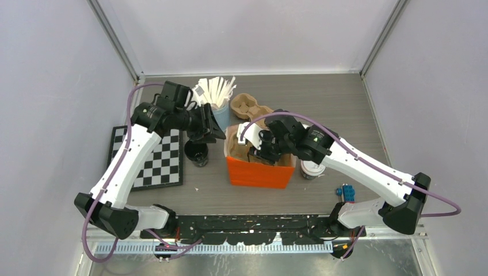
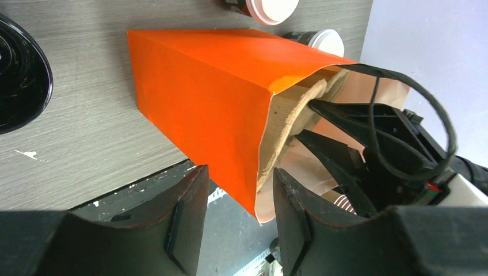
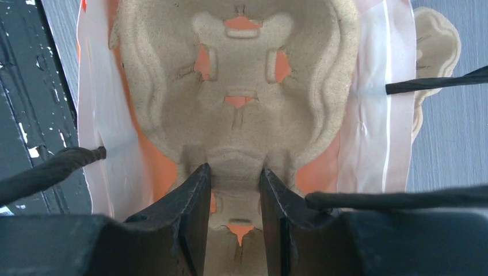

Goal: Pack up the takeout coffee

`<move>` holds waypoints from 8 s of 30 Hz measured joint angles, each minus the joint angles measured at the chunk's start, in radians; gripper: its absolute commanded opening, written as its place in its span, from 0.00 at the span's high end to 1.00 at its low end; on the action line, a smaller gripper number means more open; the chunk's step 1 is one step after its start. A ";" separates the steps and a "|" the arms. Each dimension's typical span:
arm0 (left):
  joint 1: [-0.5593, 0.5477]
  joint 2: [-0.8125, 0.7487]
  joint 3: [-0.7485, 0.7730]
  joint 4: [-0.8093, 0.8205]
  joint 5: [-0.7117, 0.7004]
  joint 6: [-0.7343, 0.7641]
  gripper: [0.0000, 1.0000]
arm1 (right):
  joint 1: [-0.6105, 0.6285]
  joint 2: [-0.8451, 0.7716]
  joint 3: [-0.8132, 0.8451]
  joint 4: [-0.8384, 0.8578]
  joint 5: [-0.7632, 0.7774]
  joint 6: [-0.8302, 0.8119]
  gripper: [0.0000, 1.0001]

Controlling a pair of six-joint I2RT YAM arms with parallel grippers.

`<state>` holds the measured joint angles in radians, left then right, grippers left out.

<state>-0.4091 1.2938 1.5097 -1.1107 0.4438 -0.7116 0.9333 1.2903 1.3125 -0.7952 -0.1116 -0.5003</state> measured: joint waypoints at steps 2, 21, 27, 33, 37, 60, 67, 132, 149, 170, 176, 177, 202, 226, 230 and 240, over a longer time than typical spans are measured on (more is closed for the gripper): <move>-0.001 0.000 -0.023 0.009 0.010 0.007 0.54 | 0.000 0.003 0.005 -0.004 -0.007 0.000 0.69; -0.024 -0.049 -0.098 0.035 0.073 0.070 1.00 | 0.061 0.063 0.054 -0.048 -0.005 0.082 0.69; -0.024 -0.091 -0.098 -0.025 0.069 0.093 1.00 | 0.102 0.102 0.072 -0.060 0.022 0.122 0.69; -0.024 -0.110 -0.098 -0.069 0.054 0.100 1.00 | 0.124 0.157 0.076 -0.070 0.049 0.148 0.67; -0.024 -0.111 -0.098 -0.078 0.049 0.107 1.00 | 0.126 0.175 0.077 -0.077 0.055 0.165 0.57; -0.024 -0.142 -0.114 -0.095 0.048 0.116 0.62 | 0.128 0.172 0.098 -0.079 0.039 0.191 0.47; -0.024 -0.142 -0.114 -0.100 0.027 0.131 0.61 | 0.128 0.132 0.129 -0.035 0.043 0.255 0.39; -0.024 -0.209 -0.232 0.013 -0.079 0.223 0.82 | -0.415 0.252 0.323 -0.047 0.417 1.007 0.27; -0.024 -0.211 -0.119 -0.167 -0.100 0.322 0.45 | -0.428 0.285 0.126 -0.103 0.221 0.913 0.12; -0.024 -0.234 -0.118 -0.189 -0.133 0.318 0.00 | -0.383 0.386 0.143 -0.078 0.174 0.685 0.08; -0.024 -0.249 -0.119 -0.186 -0.182 0.298 0.00 | -0.383 0.401 0.154 -0.078 0.157 0.655 0.08; -0.024 -0.256 -0.119 -0.182 -0.185 0.296 0.00 | -0.383 0.401 0.154 -0.078 0.157 0.652 0.08; -0.024 -0.284 -0.161 -0.142 -0.178 0.284 0.02 | -0.375 0.434 0.153 -0.080 0.140 0.610 0.08; -0.024 -0.278 -0.161 -0.140 -0.178 0.302 0.02 | -0.353 0.445 0.146 -0.076 0.143 0.607 0.10; -0.024 -0.278 -0.161 -0.140 -0.177 0.305 0.02 | -0.346 0.447 0.146 -0.076 0.156 0.607 0.12; -0.024 -0.267 -0.160 -0.141 -0.172 0.321 0.05 | -0.344 0.462 0.146 -0.073 0.176 0.608 0.20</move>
<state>-0.4328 1.0271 1.3495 -1.2514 0.2714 -0.3904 0.5888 1.7523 1.4590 -0.8680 0.0647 0.1078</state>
